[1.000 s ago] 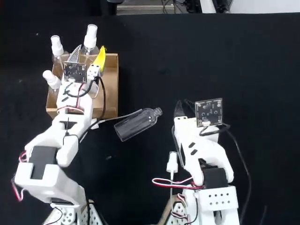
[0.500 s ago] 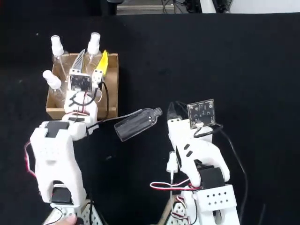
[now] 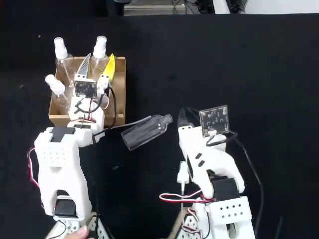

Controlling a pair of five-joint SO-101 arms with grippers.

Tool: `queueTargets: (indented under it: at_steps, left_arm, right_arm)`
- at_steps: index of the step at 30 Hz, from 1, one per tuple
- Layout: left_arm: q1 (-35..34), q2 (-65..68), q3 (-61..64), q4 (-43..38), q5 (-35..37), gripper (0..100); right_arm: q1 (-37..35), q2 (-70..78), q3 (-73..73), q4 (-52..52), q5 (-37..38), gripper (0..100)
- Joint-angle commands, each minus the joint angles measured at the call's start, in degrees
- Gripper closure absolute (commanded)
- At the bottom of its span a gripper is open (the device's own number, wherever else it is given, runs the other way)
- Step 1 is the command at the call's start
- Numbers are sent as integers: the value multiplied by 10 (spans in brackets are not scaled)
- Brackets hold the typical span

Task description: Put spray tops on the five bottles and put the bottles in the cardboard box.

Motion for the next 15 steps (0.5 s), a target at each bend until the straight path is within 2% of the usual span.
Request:
queueTargets:
  at_steps: [1,15]
  left_arm:
    - [-1,-11,-29,-13,56,971]
    - [0,-6,-46,2,55,971]
  right_arm:
    - [-5,-15,-6,-15,0,987]
    - [-4,-15,-5,-15,0,987]
